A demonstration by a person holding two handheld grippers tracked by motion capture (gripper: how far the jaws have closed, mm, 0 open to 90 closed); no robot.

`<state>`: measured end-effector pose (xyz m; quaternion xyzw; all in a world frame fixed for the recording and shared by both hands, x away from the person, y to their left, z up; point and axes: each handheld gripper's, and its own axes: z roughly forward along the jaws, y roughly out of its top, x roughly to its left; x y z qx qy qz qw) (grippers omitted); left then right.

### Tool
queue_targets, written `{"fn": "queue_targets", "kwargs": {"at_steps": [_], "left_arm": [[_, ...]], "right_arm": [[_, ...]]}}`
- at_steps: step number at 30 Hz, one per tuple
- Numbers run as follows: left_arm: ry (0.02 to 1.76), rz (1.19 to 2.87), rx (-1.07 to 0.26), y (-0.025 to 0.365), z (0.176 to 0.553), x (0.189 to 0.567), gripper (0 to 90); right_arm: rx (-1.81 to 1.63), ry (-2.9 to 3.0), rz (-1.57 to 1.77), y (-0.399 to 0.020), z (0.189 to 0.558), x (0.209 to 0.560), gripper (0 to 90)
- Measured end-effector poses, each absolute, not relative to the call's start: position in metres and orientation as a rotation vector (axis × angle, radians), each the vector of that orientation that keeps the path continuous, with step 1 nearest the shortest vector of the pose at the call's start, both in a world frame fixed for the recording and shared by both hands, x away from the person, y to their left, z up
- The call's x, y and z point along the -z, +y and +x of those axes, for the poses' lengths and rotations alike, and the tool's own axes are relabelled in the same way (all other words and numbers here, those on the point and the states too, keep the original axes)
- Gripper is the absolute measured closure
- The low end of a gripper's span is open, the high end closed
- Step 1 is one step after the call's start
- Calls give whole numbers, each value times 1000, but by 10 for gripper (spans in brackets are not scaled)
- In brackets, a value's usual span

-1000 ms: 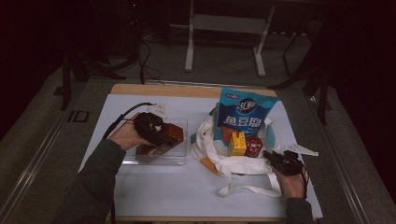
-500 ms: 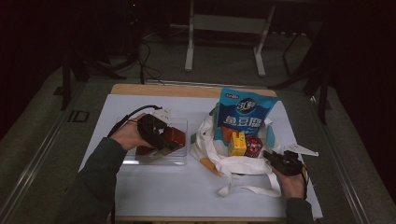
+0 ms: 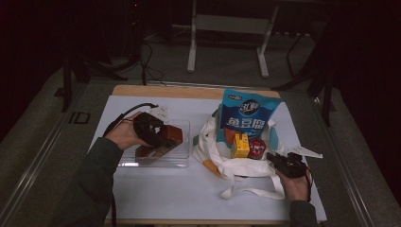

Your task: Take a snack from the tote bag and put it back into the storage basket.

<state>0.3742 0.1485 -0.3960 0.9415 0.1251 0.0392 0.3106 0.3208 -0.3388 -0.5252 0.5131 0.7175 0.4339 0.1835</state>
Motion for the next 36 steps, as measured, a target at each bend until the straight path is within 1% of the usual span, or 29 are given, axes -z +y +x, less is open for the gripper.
{"fn": "queue_targets", "kwargs": {"at_steps": [7,11,15,19,26,27,29,34,36], "left_arm": [[315,2525,-86,145,375,396,426],[295,2536,-53,138,374,399,411],[348,2494,-1,134,376,407,373],[353,2460,27,129,376,416,358],[375,2456,34,126,376,422,336],[384,2456,73,127,377,425,336],[401,2477,74,127,377,429,316],[442,2476,84,129,377,435,323],[441,2469,104,129,377,436,308]], "right_arm": [[-1221,2023,1448,-339,321,525,756],[-1221,2023,1447,-339,321,525,757],[-1219,2024,1444,-339,321,525,756],[-1219,2024,1446,-338,321,525,756],[-1220,2025,1444,-339,321,525,755],[-1219,2024,1443,-338,321,525,754],[-1219,2024,1442,-338,321,525,754],[-1219,2024,1444,-338,321,525,753],[-1218,2024,1444,-338,321,525,752]]}}
